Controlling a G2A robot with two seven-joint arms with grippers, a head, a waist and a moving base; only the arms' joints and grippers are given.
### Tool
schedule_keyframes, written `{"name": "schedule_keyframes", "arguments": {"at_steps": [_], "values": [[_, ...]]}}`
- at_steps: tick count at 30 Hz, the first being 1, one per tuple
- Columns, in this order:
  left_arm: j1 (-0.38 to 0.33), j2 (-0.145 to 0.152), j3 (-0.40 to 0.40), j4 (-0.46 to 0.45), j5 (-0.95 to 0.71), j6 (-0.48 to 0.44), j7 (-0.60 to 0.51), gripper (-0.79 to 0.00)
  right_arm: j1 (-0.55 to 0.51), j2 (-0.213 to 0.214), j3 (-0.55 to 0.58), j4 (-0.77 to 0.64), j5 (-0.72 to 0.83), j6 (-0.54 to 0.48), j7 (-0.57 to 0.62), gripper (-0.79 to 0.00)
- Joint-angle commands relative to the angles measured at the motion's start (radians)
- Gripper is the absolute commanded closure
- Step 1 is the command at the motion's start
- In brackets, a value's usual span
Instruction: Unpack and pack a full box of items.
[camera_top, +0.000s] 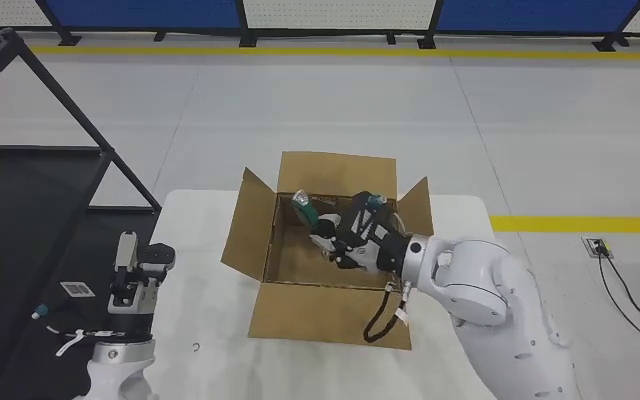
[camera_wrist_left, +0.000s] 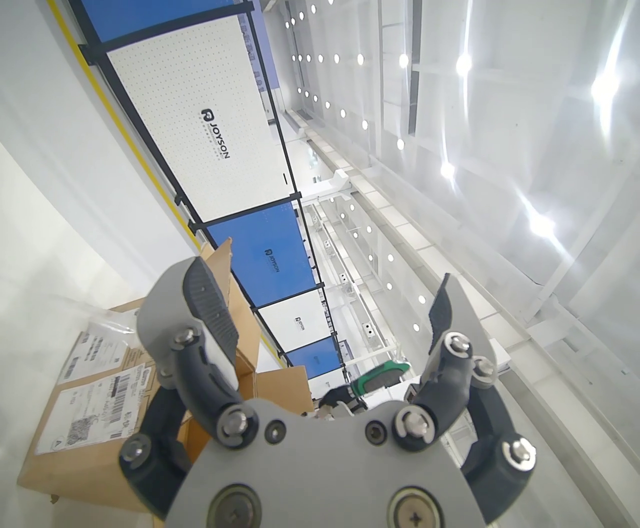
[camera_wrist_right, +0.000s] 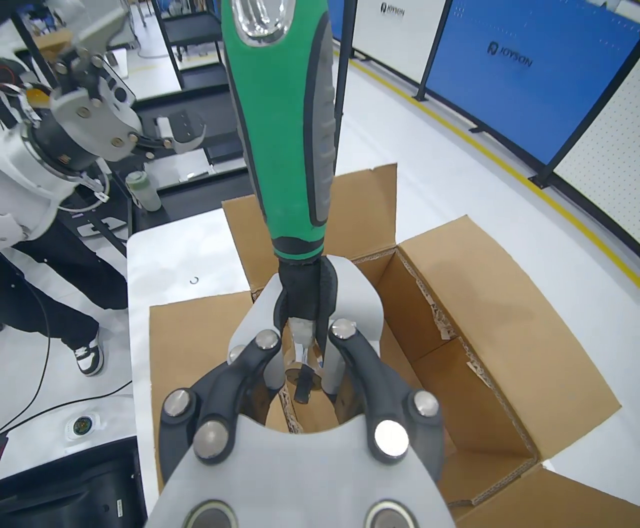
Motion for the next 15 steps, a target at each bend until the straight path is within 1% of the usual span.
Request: {"name": "schedule_keyframes", "arguments": {"at_steps": [1,7,10,15], "values": [[-0.009,0.0,-0.003,-0.001,-0.003,0.004,0.004,-0.785,-0.043,0.009,0.053,-0.056,0.025,-0.012,-0.031,0.0],[-0.018,0.001,-0.005,-0.001,-0.003,0.009,0.003,-0.785,-0.191,0.037,0.226,-0.211,0.091,-0.054,-0.079,0.0],[-0.018,0.001,-0.005,-0.001,-0.003,0.009,0.003,-0.785,-0.27,0.048,0.306,-0.28,0.102,-0.035,-0.085,0.0],[-0.018,0.001,-0.005,-0.001,-0.003,0.009,0.003,-0.785,-0.391,0.062,0.424,-0.348,0.129,-0.009,-0.096,0.0]]}}
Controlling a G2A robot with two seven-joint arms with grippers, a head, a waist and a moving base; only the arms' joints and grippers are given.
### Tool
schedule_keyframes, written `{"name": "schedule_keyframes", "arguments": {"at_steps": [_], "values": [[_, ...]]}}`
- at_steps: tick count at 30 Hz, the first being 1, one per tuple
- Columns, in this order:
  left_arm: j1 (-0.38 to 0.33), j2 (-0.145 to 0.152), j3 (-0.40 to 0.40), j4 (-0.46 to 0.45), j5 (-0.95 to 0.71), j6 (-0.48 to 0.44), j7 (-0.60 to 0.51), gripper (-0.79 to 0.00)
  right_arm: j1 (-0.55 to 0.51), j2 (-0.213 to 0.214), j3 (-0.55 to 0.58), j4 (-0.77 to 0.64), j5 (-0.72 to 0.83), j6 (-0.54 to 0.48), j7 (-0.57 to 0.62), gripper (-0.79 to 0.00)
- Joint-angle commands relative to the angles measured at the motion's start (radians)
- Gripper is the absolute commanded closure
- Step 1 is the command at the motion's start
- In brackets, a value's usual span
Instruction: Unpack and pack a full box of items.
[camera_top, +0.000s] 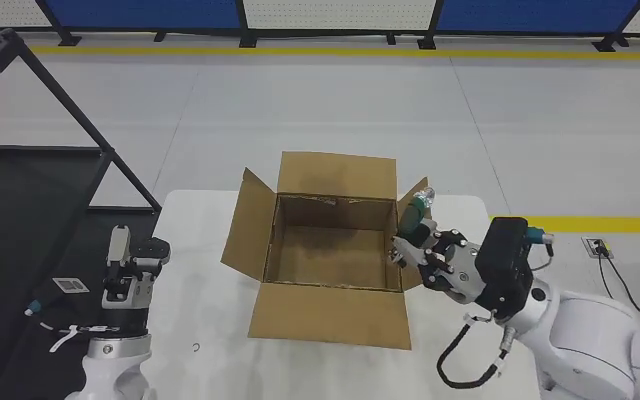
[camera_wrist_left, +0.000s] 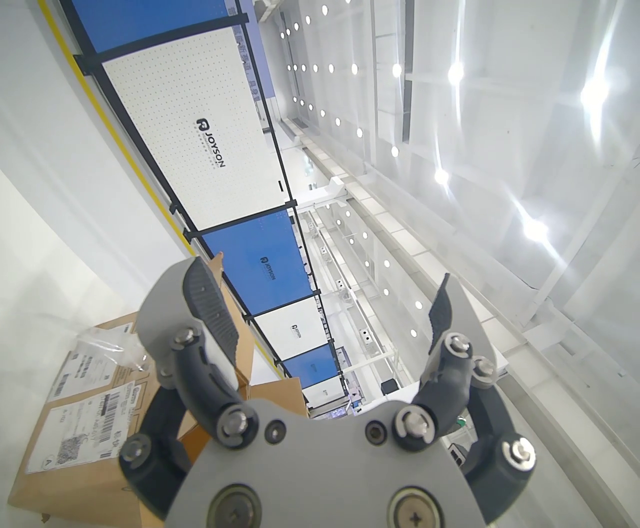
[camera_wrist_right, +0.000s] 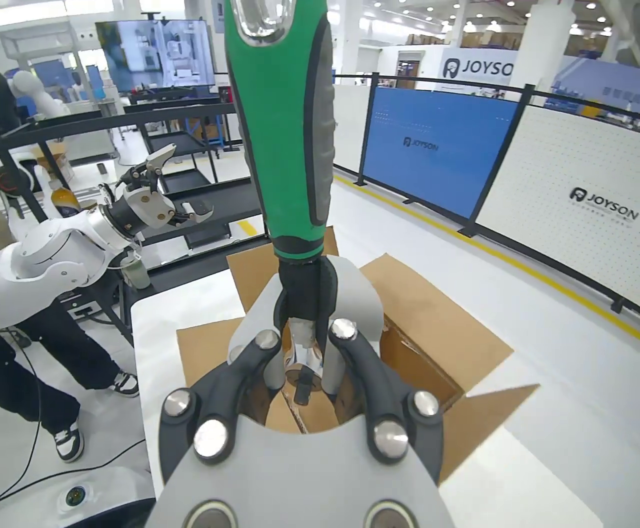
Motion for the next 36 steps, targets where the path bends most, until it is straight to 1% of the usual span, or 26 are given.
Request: {"name": "schedule_keyframes", "arguments": {"at_steps": [1,5,10,12,19,24,26,28,36], "values": [[0.0,0.0,0.0,0.0,0.0,0.0,0.0,-0.785,-0.048,0.005,0.045,-0.019,0.013,0.01,-0.008,0.0],[0.0,0.0,0.0,0.0,0.0,0.0,0.0,-0.785,-0.127,0.013,0.122,-0.038,0.031,0.038,-0.005,0.0],[0.0,0.0,0.0,0.0,0.0,0.0,0.0,-0.785,-0.205,0.022,0.199,-0.052,0.042,0.107,0.025,0.0],[0.0,0.0,0.0,0.0,0.0,0.0,0.0,-0.785,-0.229,0.026,0.225,-0.057,0.009,0.173,0.062,0.0],[0.0,0.0,0.0,0.0,0.0,0.0,0.0,-0.785,-0.282,0.031,0.25,-0.037,-0.086,0.408,0.133,0.0],[0.0,0.0,0.0,0.0,0.0,0.0,0.0,-0.785,-0.319,0.035,0.26,-0.012,-0.113,0.488,0.183,0.0],[0.0,0.0,0.0,0.0,0.0,0.0,0.0,-0.785,-0.33,0.037,0.269,-0.005,-0.15,0.542,0.215,0.0],[0.0,0.0,0.0,0.0,0.0,0.0,0.0,-0.785,-0.33,0.039,0.257,-0.011,-0.16,0.557,0.245,0.0],[0.0,0.0,0.0,0.0,0.0,0.0,0.0,-0.785,-0.33,0.039,0.257,-0.011,-0.16,0.557,0.245,0.0]]}}
